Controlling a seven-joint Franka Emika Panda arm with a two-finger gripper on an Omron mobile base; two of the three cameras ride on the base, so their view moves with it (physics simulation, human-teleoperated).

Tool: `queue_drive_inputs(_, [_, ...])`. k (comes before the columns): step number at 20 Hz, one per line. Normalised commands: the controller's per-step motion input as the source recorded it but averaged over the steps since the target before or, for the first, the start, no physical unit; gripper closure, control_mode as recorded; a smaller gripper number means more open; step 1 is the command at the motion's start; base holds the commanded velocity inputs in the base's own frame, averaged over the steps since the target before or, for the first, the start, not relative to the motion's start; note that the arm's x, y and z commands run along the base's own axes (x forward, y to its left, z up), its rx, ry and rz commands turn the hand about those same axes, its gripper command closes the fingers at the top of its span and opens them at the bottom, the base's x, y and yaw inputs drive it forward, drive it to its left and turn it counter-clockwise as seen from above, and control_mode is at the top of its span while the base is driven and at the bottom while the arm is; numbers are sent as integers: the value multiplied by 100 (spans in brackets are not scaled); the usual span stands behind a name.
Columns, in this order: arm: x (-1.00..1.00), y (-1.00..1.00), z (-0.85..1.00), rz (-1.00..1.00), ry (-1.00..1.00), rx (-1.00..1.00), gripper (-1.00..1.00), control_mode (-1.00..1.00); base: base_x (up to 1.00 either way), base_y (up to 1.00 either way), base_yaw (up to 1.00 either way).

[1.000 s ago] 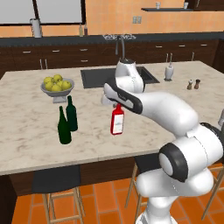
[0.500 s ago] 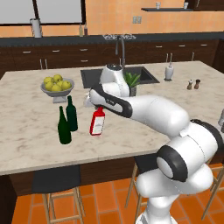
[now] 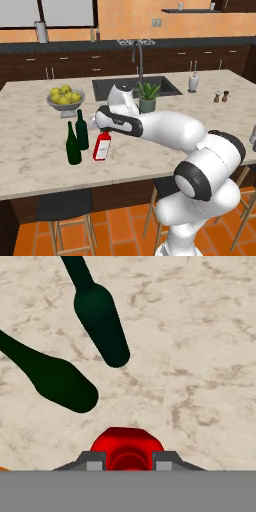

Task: Move the plastic bottles in the middle to the plastics group, and the glass bottles in the middle to the glass group.

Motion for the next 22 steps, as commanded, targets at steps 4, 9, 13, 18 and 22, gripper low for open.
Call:
queue_drive_inputs(4, [3,20,-33,0,0,0,100,-100,0,0,0])
queue_drive_inputs(9, [0,10,-36,0,0,0,100,-100,0,0,0])
queue_drive_inputs(13, [0,4,-36,0,0,0,100,-100,0,0,0])
queue_drive_inputs(18, [-2,20,-39,0,0,0,100,-100,0,0,0])
queue_drive_inputs(22, [-4,26,-43,0,0,0,100,-100,0,0,0])
